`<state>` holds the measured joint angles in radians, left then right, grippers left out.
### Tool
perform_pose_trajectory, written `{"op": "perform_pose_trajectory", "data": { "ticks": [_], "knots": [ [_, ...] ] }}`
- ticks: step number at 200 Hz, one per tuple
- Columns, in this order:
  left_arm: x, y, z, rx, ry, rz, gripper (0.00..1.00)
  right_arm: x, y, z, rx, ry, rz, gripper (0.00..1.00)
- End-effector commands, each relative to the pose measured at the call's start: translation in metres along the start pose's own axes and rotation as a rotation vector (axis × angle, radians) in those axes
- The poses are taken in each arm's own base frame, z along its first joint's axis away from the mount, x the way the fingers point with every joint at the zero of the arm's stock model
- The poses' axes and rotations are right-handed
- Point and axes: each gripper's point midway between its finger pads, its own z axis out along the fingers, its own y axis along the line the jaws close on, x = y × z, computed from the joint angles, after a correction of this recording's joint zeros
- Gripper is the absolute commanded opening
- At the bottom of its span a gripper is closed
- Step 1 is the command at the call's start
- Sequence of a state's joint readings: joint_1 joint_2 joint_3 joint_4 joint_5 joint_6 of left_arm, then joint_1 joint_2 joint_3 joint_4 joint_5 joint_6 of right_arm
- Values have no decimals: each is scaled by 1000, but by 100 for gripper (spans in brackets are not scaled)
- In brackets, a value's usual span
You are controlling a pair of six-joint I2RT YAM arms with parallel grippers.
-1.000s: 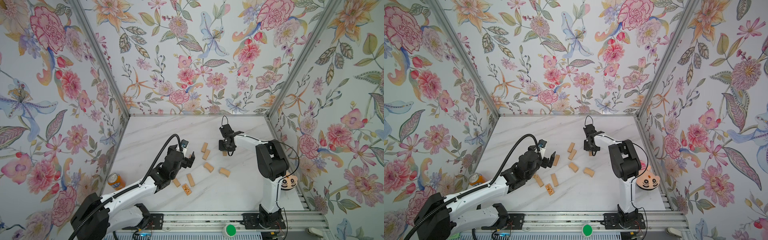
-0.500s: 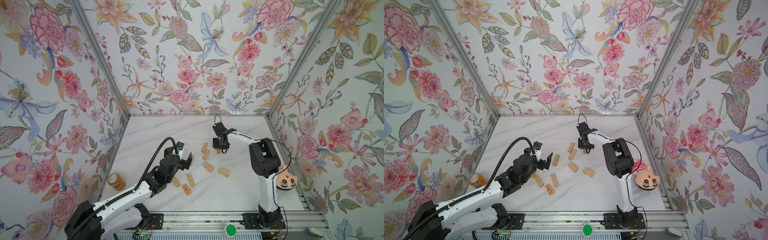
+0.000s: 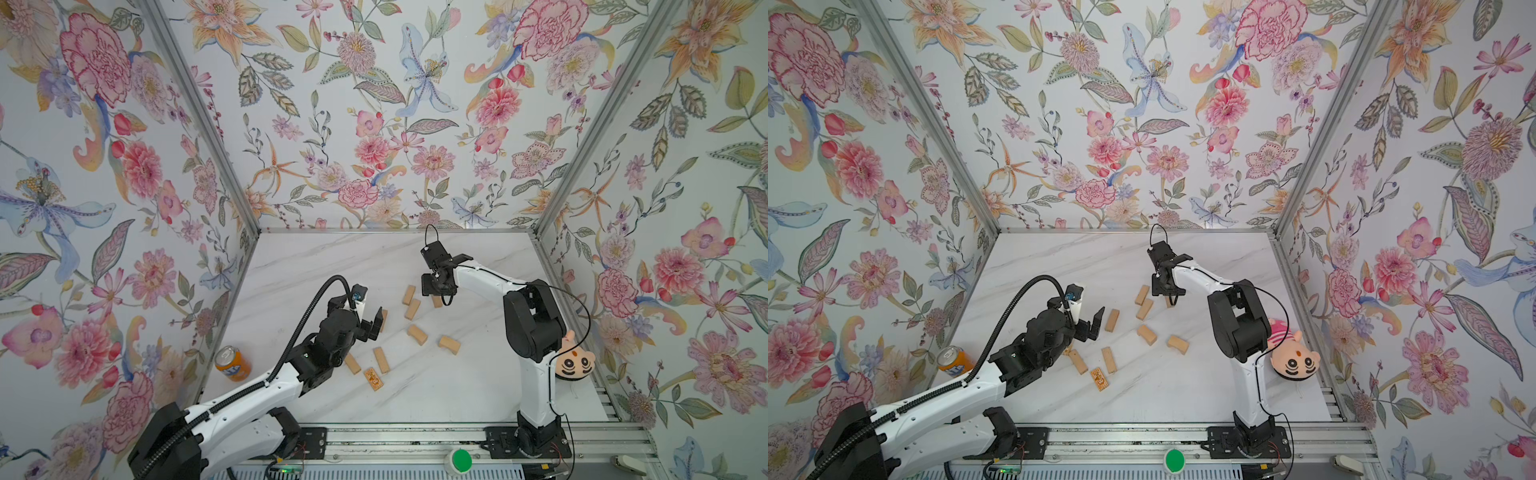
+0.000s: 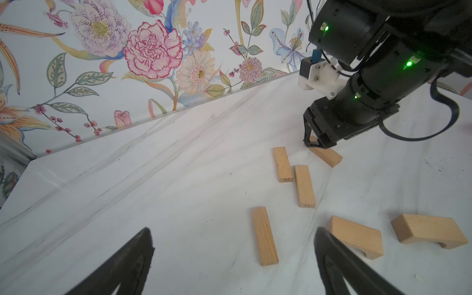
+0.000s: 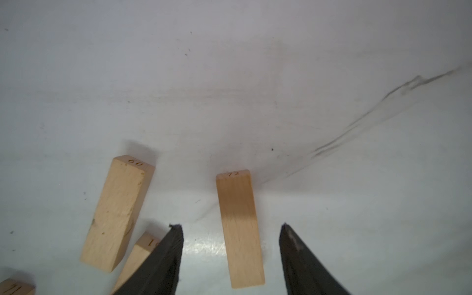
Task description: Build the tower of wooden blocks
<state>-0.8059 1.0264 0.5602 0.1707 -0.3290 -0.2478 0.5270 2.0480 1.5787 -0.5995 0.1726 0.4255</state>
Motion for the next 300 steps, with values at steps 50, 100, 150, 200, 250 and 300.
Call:
{"op": "perform_pose_trajectory", "data": {
  "ticks": [50,100,150,200,250,300],
  "knots": [
    [-2,6,-14,-8,-11,-53,99,12,47,-25,-117,19,8,58],
    [1,10,-22,-13,-9,-74,99,37,63,-6,-121,90,10,58],
    [0,13,-27,-15,-30,-86,99,59,67,1,-97,124,-9,58],
    [1,13,-25,-20,-23,-82,99,70,66,11,-89,159,-9,49],
    [0,18,-28,-36,-37,-93,99,77,55,19,-32,167,-5,49],
    [3,21,-27,-59,-34,-83,99,81,56,26,-31,186,-9,37]
  ]
}}
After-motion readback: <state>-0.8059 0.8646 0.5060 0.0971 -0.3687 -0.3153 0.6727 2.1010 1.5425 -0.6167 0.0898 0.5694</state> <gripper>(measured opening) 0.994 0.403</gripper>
